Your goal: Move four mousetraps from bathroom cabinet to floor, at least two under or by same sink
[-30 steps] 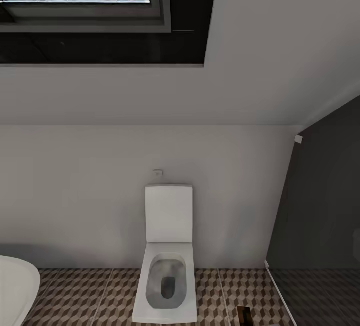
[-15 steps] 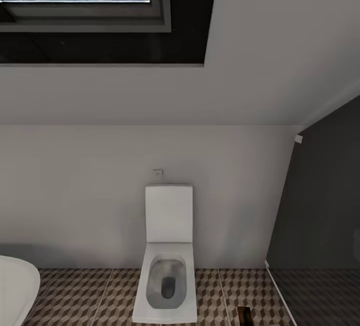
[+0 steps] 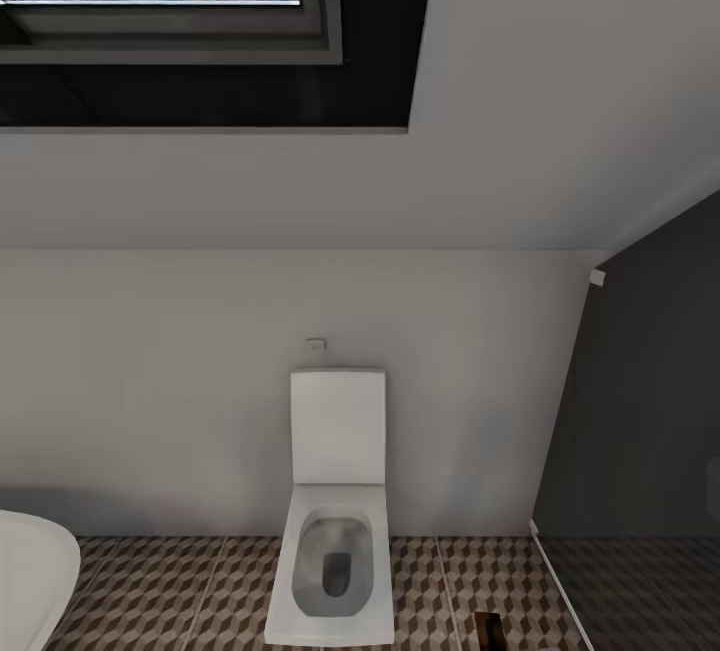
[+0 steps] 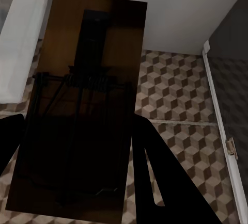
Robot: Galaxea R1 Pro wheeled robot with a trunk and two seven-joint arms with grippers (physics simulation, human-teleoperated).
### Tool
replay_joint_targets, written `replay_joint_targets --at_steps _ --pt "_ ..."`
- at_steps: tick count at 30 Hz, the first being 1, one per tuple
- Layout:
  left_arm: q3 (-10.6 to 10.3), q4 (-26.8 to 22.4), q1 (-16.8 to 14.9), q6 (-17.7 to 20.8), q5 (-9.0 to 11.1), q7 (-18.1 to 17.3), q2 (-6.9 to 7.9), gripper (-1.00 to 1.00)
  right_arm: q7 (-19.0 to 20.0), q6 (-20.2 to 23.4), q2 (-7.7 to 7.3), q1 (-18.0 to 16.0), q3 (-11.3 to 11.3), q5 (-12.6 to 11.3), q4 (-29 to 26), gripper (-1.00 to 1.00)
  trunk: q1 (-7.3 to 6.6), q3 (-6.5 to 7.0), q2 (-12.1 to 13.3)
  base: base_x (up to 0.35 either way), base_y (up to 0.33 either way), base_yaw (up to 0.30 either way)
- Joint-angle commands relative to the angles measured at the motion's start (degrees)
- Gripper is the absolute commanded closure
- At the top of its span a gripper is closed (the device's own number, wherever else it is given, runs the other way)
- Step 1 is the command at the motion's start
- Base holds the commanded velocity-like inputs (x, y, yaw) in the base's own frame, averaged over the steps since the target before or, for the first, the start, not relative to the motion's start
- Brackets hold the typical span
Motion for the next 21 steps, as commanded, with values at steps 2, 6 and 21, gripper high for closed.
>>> replay_joint_targets --at_steps 2,6,21 --pt "-0.42 0.13 -0.02 -0.12 0.32 0.01 -0.03 1.00 -0.33 -0.27 0.01 -0.08 0.41 0.14 0.23 1.00 0.02 -0.02 -0.04 0.000 0.000 0.000" --pt "-0.42 0.13 -0.02 -0.06 0.32 -0.03 -0.03 1.00 -0.33 -0.27 0.01 -0.08 0.41 0.14 0.25 1.00 0.02 -0.02 -0.04 0.000 0.000 0.000" --pt "-0.42 0.13 -0.02 -0.03 0.32 -0.03 -0.12 1.00 -0.33 -0.27 0.01 -0.08 0.41 0.14 0.23 1.00 0.02 -0.02 -0.04 0.000 0.000 0.000"
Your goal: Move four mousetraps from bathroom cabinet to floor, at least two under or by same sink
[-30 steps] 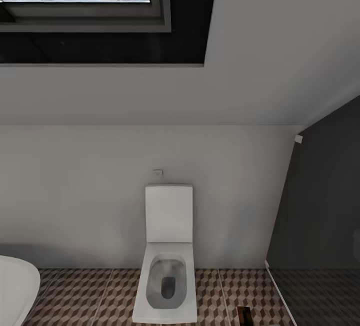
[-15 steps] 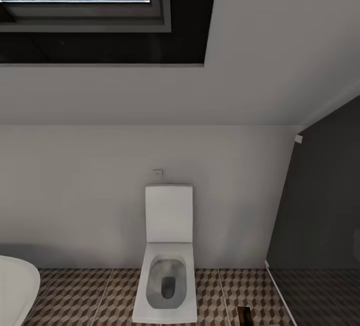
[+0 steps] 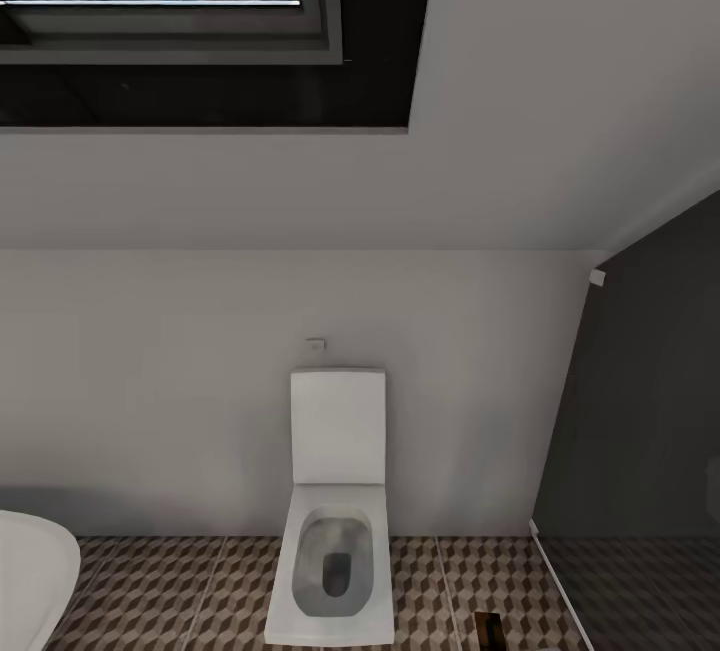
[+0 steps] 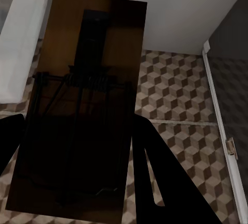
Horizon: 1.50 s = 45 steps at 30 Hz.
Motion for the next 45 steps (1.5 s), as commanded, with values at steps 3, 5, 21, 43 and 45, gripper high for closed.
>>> replay_joint_targets --at_steps 3,5,21,43,45 --pt "-0.41 0.13 -0.02 -0.12 0.32 -0.03 -0.02 1.00 -0.33 -0.27 0.01 -0.08 0.41 0.14 0.25 1.00 0.02 -0.02 -0.04 0.000 0.000 0.000" --pt "-0.41 0.13 -0.02 -0.12 0.32 -0.03 -0.03 1.00 -0.33 -0.27 0.01 -0.08 0.43 0.14 0.23 1.00 0.02 -0.02 -0.04 0.000 0.000 0.000" --pt "-0.41 0.13 -0.02 -0.19 0.32 -0.08 0.08 1.00 -0.33 -0.27 0.01 -0.08 0.41 0.14 0.24 1.00 0.02 -0.02 -0.04 0.075 0.000 0.000" --pt "-0.41 0.13 -0.02 -0.12 0.27 -0.14 0.06 1.00 -0.38 -0.26 1.24 -0.08 0.43 0.17 0.23 1.00 0.02 -0.02 -0.04 0.073 0.000 0.000" --pt "-0.41 0.13 -0.02 -0.12 0.30 -0.11 0.06 1.00 -0.21 -0.26 2.43 -0.08 0.42 0.21 0.25 1.00 0.02 -0.02 -0.04 0.005 0.000 0.000"
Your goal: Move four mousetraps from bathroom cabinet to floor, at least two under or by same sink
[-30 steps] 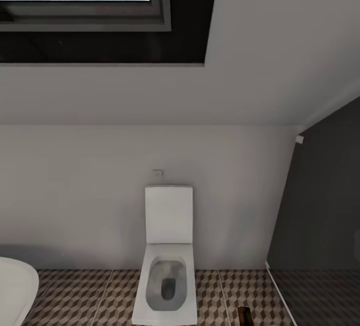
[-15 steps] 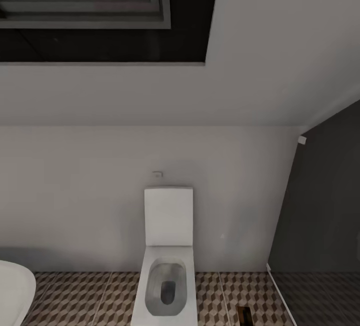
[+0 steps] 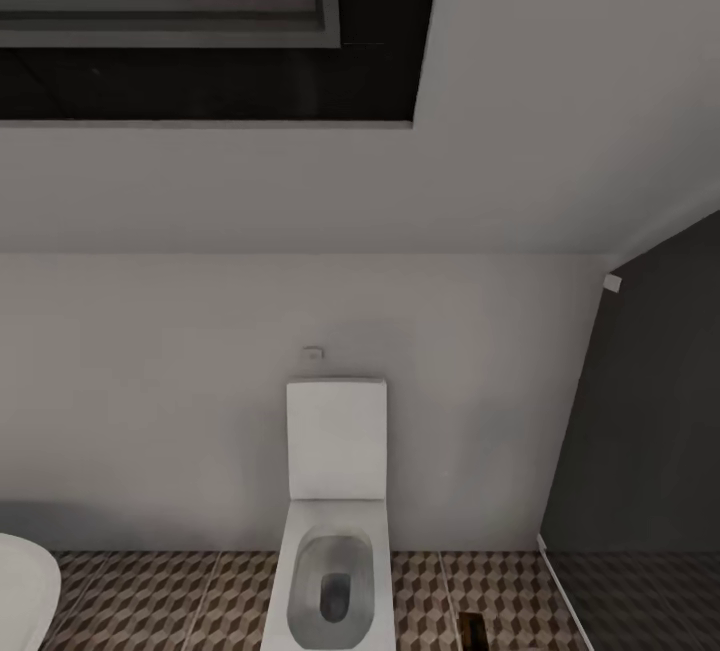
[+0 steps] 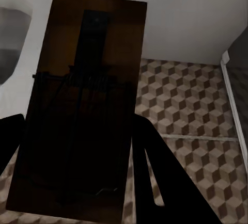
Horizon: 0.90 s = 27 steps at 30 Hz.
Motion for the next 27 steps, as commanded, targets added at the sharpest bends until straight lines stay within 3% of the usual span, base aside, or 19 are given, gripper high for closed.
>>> replay_joint_targets --at_steps 1,19,23,27 --pt "-0.41 0.12 -0.02 -0.12 0.33 0.01 -0.03 1.00 -0.37 -0.28 0.23 -0.08 0.33 0.04 0.24 1.00 0.02 -0.02 -0.04 0.003 0.000 0.000" --pt "-0.48 -0.13 -0.02 -0.13 0.85 -0.45 -0.47 1.00 -0.45 -0.34 0.94 -0.08 0.34 0.25 0.22 1.00 0.02 -0.02 -0.04 0.000 0.000 0.000" --pt "-0.45 -0.14 -0.02 -0.06 0.74 -0.25 -1.14 1.00 -0.51 -0.30 0.38 -0.08 0.20 0.32 -0.10 1.00 0.02 -0.02 -0.04 0.000 0.000 0.000" --pt "-0.33 -0.12 -0.02 -0.03 0.64 0.02 -1.92 1.00 -0.80 0.10 -0.31 -0.08 0.11 0.17 -4.15 1.00 0.02 -0.02 -0.04 0.000 0.000 0.000"
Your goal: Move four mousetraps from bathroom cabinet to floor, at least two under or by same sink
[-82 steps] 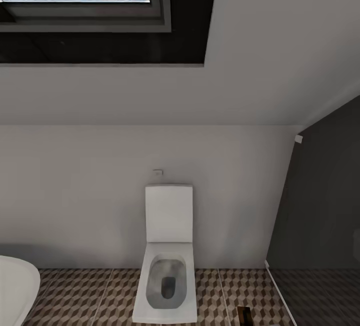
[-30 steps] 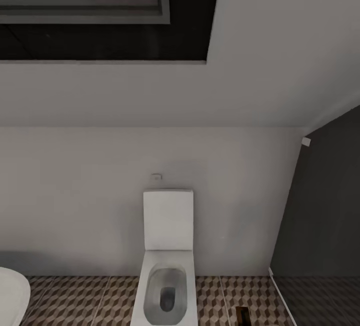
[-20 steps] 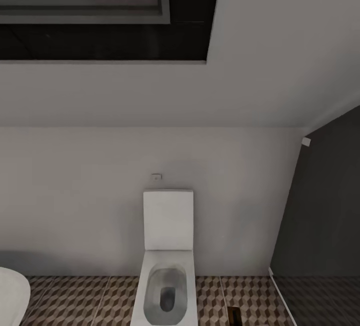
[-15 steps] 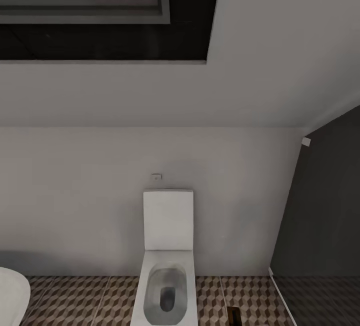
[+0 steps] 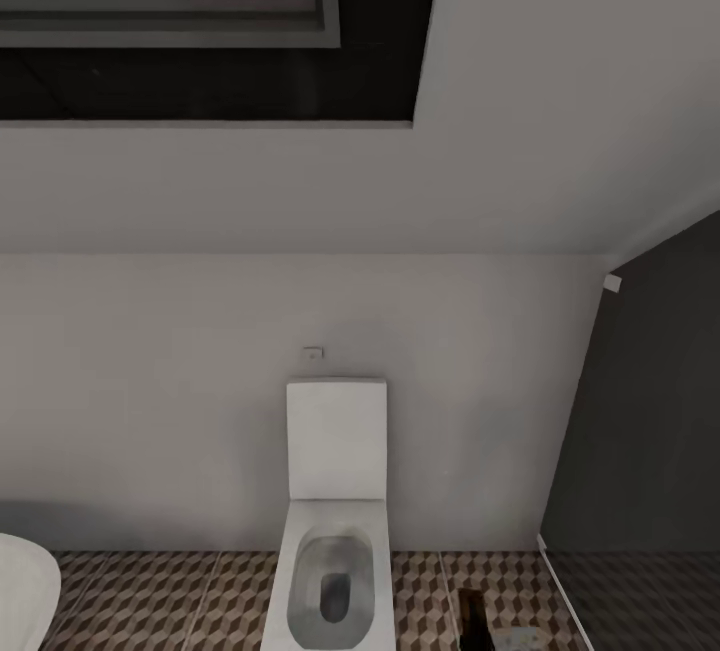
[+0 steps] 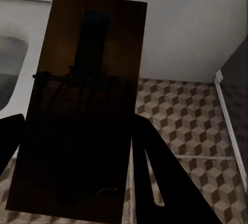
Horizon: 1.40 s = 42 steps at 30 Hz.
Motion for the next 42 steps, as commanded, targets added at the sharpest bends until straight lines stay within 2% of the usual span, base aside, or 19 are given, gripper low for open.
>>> replay_joint_targets --at_steps 1,5,8,10,11,14,16,19,22,27,30,33,35,39,42 --pt "-0.29 0.12 -0.02 -0.11 0.34 0.00 -0.02 1.00 -0.44 0.65 -0.22 -0.02 0.36 0.12 -1.52 1.00 0.02 -0.02 -0.03 0.000 0.000 0.000" --pt "-0.23 -0.03 -0.31 -0.15 0.46 -0.08 1.14 1.00 -0.43 8.68 -1.43 -0.33 -0.19 0.19 -8.01 1.00 0.02 -0.02 -0.03 0.000 0.000 0.000" --pt "-0.24 -1.38 -1.60 0.06 0.40 0.14 2.70 1.00 -0.44 17.40 -1.76 -0.50 -2.31 0.23 -15.20 1.00 0.02 -0.02 -0.03 0.000 0.000 0.000" --pt "-0.24 -1.89 -2.57 1.05 0.36 0.74 3.65 1.00 -0.44 19.57 -1.82 -0.54 -3.66 0.25 -17.46 1.00 0.02 -0.02 -0.03 0.000 0.000 0.000" --pt "-0.27 -2.11 -3.36 2.75 0.38 1.29 4.25 1.00 -0.47 20.39 -1.86 -0.54 -4.38 0.28 -18.30 1.00 0.02 -0.02 -0.03 0.000 0.000 0.000" --pt "-0.31 -2.44 -6.75 11.66 0.32 2.62 5.50 1.00 -0.46 21.41 -1.91 -0.54 -5.38 0.12 -19.22 1.00 0.02 -0.02 -0.03 0.000 0.000 0.000" --pt "-0.36 -2.74 -8.79 17.68 0.24 3.19 5.78 1.00 -0.45 21.66 -1.92 -0.56 -5.59 0.04 -19.27 1.00 0.02 -0.02 -0.03 0.000 0.000 0.000" --pt "-0.43 -3.07 -9.87 21.45 0.18 3.81 5.98 1.00 -0.45 21.78 -1.95 -0.52 -5.69 0.00 -18.71 1.00 0.02 -0.02 -0.03 0.000 0.000 0.000" --pt "-0.34 -3.19 -10.25 22.36 0.16 3.99 5.90 1.00 -0.46 21.68 -2.02 -0.47 -5.73 0.04 -15.96 1.00 0.02 -0.02 -0.03 0.000 0.000 0.000" --pt "-0.23 -3.16 -10.37 21.70 0.15 4.09 5.94 1.00 -0.54 21.60 -2.60 -0.46 -5.76 0.13 -14.52 1.00 0.02 -0.02 -0.03 0.000 0.000 0.000" --pt "-0.46 -3.29 -10.45 21.56 0.13 4.21 6.03 1.00 -0.53 21.58 -4.09 -0.46 -5.81 0.30 -14.44 1.00 0.02 -0.02 -0.03 0.000 0.000 0.000" --pt "-0.62 -3.83 -11.88 21.91 0.04 4.44 6.06 1.00 -0.37 22.03 -5.05 -1.14 -5.87 0.42 -15.99 1.00 0.02 -0.02 -0.03 0.000 0.000 0.000" --pt "-0.71 -4.27 -13.96 22.52 0.00 4.82 6.06 1.00 -0.08 23.88 -5.51 -3.87 -5.89 0.40 -17.82 1.00 0.02 -0.02 -0.03 0.000 0.000 0.000" --pt "-0.83 -4.64 -19.23 25.92 -0.02 6.07 5.95 1.00 0.20 33.35 -5.78 -11.69 -5.88 0.48 -19.04 1.00 0.02 -0.02 -0.03 0.000 0.000 0.000" --pt "-0.85 -4.70 -22.78 27.67 -0.06 6.38 5.97 1.00 0.24 35.60 -5.73 -14.50 -5.84 0.51 -19.23 1.00 0.02 -0.02 -0.03 0.000 0.000 0.000"
